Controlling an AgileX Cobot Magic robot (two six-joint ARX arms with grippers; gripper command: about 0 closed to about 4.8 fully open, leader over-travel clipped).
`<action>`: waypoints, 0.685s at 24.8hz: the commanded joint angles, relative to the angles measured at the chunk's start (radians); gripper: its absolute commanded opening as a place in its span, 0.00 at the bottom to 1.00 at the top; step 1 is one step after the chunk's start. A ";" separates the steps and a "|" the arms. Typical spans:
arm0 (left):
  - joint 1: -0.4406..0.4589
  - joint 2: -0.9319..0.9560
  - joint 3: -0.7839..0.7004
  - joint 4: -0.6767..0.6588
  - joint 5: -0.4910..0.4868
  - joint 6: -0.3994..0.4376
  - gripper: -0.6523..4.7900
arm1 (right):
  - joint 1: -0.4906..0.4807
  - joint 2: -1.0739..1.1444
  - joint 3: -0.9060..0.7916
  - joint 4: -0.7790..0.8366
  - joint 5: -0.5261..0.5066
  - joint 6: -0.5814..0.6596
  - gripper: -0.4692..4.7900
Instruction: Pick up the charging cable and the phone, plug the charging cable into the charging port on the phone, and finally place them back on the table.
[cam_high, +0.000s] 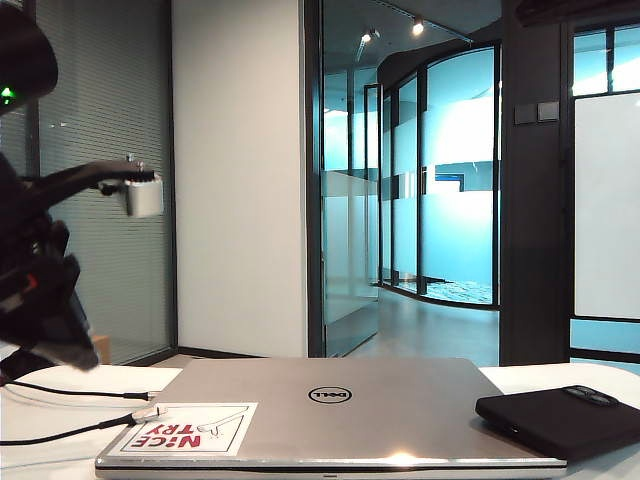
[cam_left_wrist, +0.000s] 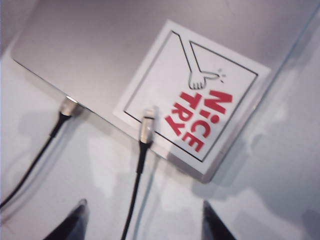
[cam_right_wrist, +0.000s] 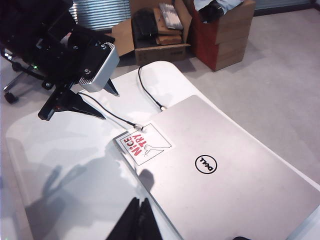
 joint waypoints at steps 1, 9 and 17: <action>0.002 0.014 -0.002 0.034 0.005 0.026 0.64 | 0.009 -0.003 0.008 -0.002 -0.005 -0.009 0.08; 0.002 0.110 -0.002 0.189 0.003 0.040 0.64 | 0.010 -0.002 0.008 -0.002 -0.035 -0.013 0.08; 0.050 0.143 -0.002 0.207 -0.012 0.071 0.64 | 0.010 -0.002 0.008 -0.002 -0.035 -0.013 0.08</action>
